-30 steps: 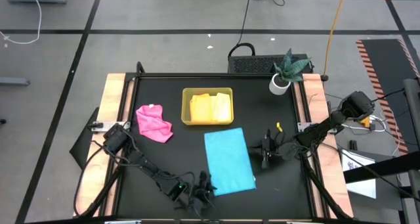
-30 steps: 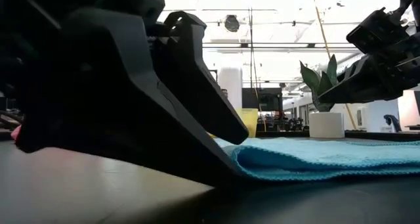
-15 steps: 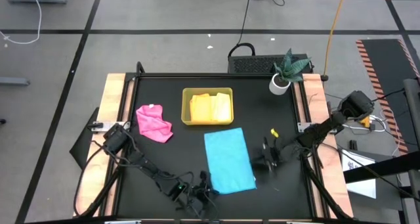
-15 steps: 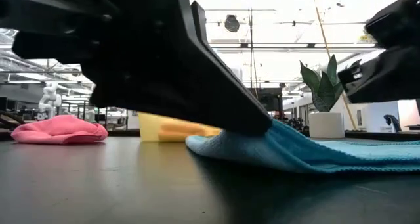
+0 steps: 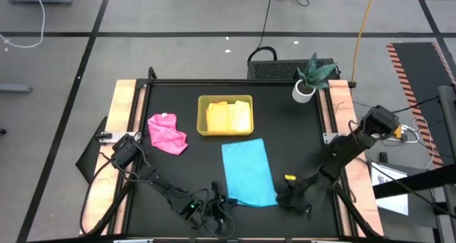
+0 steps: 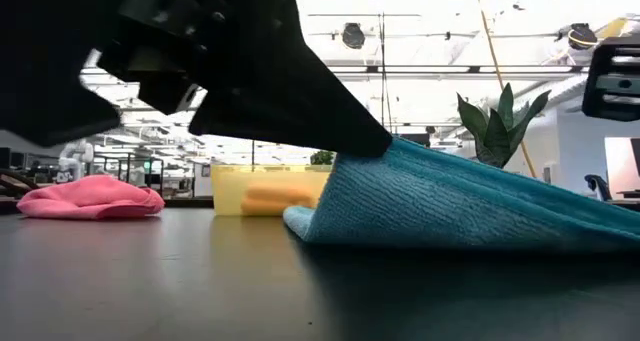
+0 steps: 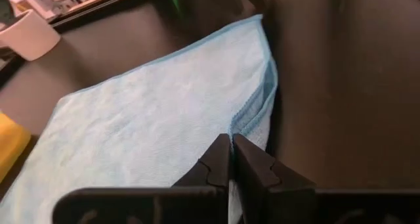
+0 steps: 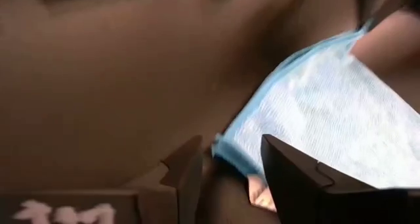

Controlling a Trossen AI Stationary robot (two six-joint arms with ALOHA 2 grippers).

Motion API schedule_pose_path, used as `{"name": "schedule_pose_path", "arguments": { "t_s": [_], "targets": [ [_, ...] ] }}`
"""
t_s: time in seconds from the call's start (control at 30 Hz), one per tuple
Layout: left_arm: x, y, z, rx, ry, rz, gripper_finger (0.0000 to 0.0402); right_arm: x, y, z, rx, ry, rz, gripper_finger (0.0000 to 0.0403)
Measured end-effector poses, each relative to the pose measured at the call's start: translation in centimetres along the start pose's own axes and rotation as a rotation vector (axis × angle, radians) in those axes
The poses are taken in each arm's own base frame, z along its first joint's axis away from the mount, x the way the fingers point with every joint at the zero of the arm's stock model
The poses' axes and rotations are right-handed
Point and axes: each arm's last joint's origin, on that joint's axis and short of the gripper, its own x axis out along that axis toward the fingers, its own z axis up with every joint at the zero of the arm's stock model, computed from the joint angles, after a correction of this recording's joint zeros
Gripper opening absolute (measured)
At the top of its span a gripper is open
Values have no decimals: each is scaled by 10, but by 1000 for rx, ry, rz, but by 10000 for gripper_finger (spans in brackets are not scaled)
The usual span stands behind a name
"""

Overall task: Fold microfiber towels
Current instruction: Fold the blue microfiber cloth

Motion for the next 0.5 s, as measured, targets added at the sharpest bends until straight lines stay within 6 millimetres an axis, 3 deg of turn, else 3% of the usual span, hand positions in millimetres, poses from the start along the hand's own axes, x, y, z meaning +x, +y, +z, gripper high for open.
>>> {"name": "schedule_pose_path", "arguments": {
  "t_s": [0.1,0.27,0.5],
  "targets": [
    [0,0,-1,4,9,8,8,8,5,6,-117,115,-6,156],
    [-1,2,-7,-19,46,50,13,14,7,13,-235,157,-77,154],
    [-2,7,-18,-74,116,116,5,16,4,13,-263,171,-122,157]
  ]
}}
